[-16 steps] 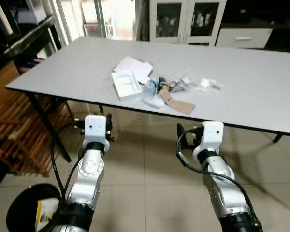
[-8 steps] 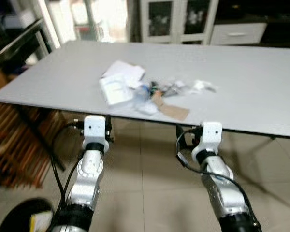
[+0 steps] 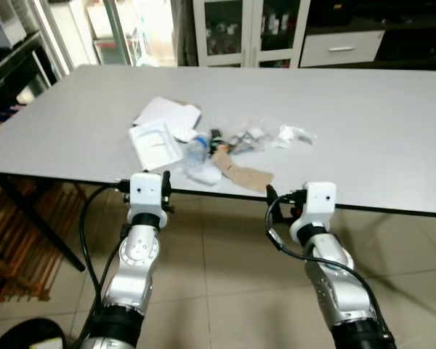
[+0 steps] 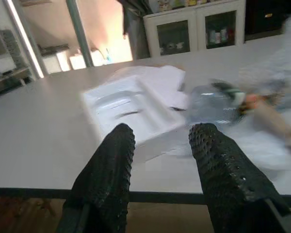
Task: Picking trash to rubbish bin
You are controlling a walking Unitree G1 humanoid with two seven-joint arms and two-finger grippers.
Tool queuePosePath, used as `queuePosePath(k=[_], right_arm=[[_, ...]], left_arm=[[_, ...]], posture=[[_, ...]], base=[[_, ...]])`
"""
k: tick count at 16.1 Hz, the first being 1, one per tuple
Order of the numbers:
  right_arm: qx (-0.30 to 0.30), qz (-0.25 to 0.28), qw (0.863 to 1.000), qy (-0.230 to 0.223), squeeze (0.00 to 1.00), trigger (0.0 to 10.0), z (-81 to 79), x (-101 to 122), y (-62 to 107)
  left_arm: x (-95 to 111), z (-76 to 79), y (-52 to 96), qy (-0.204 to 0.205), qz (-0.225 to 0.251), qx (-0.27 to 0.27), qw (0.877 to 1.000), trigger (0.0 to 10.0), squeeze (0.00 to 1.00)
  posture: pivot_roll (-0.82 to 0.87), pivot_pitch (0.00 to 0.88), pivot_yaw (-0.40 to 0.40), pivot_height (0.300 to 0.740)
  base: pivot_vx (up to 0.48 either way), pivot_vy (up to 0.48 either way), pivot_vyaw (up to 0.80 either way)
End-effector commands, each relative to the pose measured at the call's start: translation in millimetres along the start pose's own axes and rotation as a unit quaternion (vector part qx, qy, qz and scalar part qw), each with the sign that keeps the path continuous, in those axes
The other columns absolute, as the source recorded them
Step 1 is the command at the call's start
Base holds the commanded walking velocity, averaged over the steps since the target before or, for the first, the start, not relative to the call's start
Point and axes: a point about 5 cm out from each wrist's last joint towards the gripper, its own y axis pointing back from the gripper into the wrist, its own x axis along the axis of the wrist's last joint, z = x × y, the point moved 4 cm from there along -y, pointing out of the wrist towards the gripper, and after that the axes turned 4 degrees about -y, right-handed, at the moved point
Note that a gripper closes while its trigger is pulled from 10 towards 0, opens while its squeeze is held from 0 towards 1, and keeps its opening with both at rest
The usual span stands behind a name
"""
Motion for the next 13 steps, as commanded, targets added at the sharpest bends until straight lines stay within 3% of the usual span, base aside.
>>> queuePosePath(k=[1, 10, 13], right_arm=[[-0.001, 0.008, 1.0, -0.002, 0.0, 10.0, 0.1, 4.3, -1.4], [-0.002, 0.008, 1.0, -0.003, 0.0, 10.0, -0.8, 4.5, -1.8], [-0.003, 0.008, 1.0, -0.003, 0.0, 10.0, -0.6, 4.7, -2.0]], left_arm=[[4.1, 0.4, -1.4, -0.004, 0.007, -0.002, 1.0, 10.0, 0.0], [6.7, 1.1, -1.7, -0.001, 0.012, -0.004, 1.0, 10.0, 0.0], [13.6, 3.7, -1.2, 0.001, 0.033, -0.011, 0.999, 10.0, 0.0]], posture=[[-0.07, 0.067, 0.046, 0.74], [-0.07, 0.076, 0.046, 0.74], [-0.07, 0.077, 0.048, 0.74]], base=[[0.307, 0.0, 0.0], [0.295, 0.0, 0.0], [0.0, 0.0, 0.0]])
